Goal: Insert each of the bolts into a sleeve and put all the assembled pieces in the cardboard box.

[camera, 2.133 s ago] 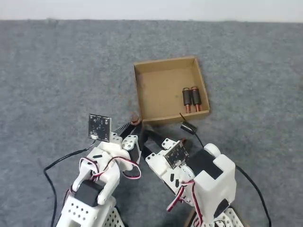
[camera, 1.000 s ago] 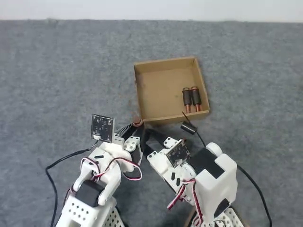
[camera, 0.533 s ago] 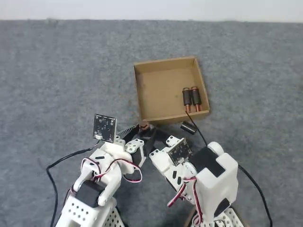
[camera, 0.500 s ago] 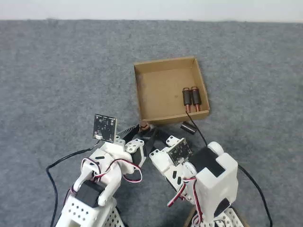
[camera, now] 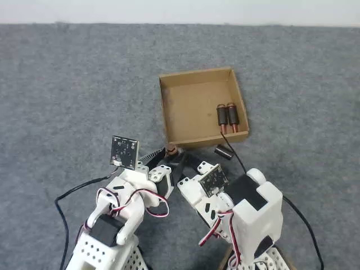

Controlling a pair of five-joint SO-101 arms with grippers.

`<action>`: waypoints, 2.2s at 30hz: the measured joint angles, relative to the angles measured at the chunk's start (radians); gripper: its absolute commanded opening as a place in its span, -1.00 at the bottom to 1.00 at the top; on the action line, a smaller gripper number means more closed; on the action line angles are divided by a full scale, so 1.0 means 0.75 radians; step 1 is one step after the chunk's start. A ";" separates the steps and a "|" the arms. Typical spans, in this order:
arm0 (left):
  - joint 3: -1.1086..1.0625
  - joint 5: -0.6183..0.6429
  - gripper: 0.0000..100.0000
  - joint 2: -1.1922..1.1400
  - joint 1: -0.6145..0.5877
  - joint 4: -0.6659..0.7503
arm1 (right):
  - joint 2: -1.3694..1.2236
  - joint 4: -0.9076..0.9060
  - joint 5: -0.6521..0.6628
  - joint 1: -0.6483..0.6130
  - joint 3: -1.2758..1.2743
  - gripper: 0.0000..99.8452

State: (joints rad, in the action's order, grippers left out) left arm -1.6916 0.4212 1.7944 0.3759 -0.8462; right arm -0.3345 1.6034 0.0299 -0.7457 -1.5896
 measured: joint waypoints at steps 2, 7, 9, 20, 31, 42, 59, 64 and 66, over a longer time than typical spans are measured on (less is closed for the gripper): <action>0.023 0.000 -0.64 0.000 0.000 0.000 | 0.000 0.000 0.000 0.000 0.000 -0.99; 0.113 0.000 -0.64 0.000 -0.039 0.000 | 0.000 0.000 0.000 0.000 0.000 -0.99; 0.149 0.000 -0.64 0.000 -0.086 0.000 | 0.000 0.000 0.000 0.000 0.000 -0.99; 0.192 0.000 -0.82 0.000 -0.368 0.000 | 0.000 0.000 0.000 0.000 0.000 -0.99; 0.108 0.002 -0.96 0.000 -0.571 0.000 | 0.000 0.027 0.000 0.035 0.000 -0.99; -0.010 -0.121 -0.95 0.000 -0.644 -0.047 | 0.196 0.147 0.000 0.262 -0.002 -0.99; -0.010 -0.311 -0.95 0.000 -0.649 -0.282 | 0.933 -0.992 0.000 0.599 0.329 -0.99; -0.010 -0.311 -0.95 0.000 -0.649 -0.282 | 1.025 -1.465 0.000 0.612 0.505 -0.99; -0.010 -0.311 -0.95 0.000 -0.649 -0.282 | 1.025 -1.637 0.000 0.608 0.591 -0.99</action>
State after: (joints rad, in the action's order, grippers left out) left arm -1.6993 0.1880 1.7944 -0.1105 -1.0579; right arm 0.4342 0.3759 0.0299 -0.2900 -1.1462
